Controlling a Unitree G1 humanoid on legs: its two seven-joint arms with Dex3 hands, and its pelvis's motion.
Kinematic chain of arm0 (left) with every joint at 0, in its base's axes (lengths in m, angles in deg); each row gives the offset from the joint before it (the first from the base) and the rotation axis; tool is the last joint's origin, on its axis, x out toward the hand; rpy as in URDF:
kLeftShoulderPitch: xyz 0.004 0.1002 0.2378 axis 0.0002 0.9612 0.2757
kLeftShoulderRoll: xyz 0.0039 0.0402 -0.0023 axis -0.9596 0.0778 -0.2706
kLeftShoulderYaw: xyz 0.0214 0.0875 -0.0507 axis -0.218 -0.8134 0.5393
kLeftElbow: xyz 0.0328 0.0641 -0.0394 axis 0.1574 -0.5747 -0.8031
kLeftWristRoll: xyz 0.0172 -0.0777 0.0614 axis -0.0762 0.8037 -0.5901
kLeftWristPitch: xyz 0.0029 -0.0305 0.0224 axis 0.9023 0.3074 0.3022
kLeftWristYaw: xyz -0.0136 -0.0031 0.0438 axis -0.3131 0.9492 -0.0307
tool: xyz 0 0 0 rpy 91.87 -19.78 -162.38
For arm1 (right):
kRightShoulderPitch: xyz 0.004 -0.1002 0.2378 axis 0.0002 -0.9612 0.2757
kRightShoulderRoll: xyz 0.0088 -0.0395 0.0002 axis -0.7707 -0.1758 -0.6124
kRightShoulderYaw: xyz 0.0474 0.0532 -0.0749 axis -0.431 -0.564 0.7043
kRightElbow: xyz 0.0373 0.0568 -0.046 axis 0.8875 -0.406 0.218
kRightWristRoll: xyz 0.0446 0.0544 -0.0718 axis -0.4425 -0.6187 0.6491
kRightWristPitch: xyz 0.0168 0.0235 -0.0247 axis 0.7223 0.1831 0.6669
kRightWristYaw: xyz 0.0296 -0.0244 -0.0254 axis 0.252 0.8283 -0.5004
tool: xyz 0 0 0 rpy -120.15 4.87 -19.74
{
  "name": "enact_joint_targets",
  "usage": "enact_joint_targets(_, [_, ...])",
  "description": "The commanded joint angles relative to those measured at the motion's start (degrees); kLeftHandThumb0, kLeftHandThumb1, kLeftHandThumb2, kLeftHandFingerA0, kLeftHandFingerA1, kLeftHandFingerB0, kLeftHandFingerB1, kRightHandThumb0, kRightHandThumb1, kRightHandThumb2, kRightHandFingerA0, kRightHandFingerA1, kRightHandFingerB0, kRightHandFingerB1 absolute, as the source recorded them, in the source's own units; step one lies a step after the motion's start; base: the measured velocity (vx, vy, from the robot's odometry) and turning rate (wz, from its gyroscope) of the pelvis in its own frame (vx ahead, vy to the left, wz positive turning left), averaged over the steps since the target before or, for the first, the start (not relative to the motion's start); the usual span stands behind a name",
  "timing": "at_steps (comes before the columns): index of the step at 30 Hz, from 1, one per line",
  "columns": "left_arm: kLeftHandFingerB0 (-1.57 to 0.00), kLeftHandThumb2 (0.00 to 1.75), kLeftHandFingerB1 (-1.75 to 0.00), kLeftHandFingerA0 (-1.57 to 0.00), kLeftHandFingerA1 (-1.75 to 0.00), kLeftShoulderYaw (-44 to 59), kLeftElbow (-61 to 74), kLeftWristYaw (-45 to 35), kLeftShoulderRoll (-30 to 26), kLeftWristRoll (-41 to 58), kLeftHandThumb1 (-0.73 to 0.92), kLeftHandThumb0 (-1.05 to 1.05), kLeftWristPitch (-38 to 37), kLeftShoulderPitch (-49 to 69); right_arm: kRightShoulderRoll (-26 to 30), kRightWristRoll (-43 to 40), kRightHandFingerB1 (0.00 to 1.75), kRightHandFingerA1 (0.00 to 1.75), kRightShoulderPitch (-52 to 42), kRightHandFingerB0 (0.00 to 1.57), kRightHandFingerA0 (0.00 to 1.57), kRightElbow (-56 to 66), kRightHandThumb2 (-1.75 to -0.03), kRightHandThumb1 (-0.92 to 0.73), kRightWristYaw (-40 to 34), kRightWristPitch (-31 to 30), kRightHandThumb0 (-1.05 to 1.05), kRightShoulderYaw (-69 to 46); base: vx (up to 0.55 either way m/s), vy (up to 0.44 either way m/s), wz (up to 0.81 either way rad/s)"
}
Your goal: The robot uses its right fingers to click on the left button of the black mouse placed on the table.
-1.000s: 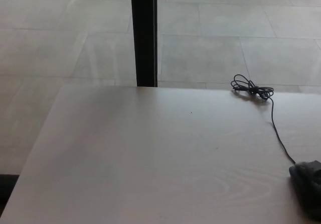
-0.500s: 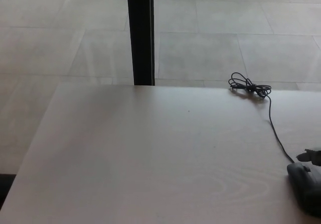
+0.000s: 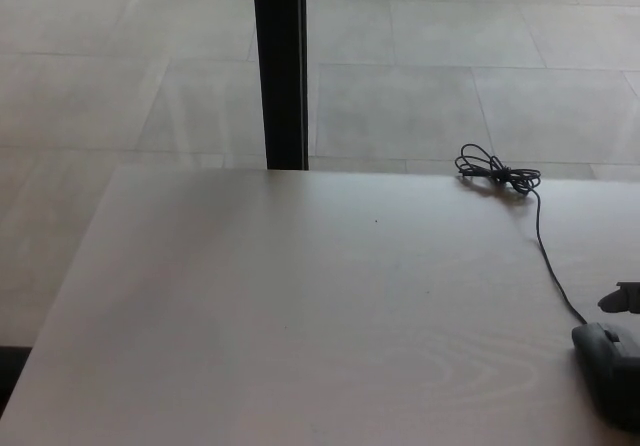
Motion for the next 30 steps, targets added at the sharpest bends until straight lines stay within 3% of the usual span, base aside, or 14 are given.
enact_joint_targets(1, [-0.47, 0.78, -0.42, -0.49, -0.58, -0.1, 0.5, -0.5, -0.4, 0.4, 0.92, -0.86, -2.3, 0.3, -0.1, -1.2, 0.35, 1.54, -0.3, 0.46, 0.74, 0.5, -0.67, -0.9, 2.5, -1.4, -0.84, -1.0, 0.0, 0.0, 0.0])
enact_joint_targets(30, [-0.47, 0.78, -0.42, -0.49, -0.58, -1.0, 0.3, -0.6, 0.8, 0.2, 0.92, -0.86, -2.9, 1.2, 0.9, -0.9, 0.35, 1.54, -2.9, 0.46, 0.74, 2.0, -0.67, -0.9, 3.7, -1.3, -0.84, -2.5, 0.0, 0.0, 0.0])
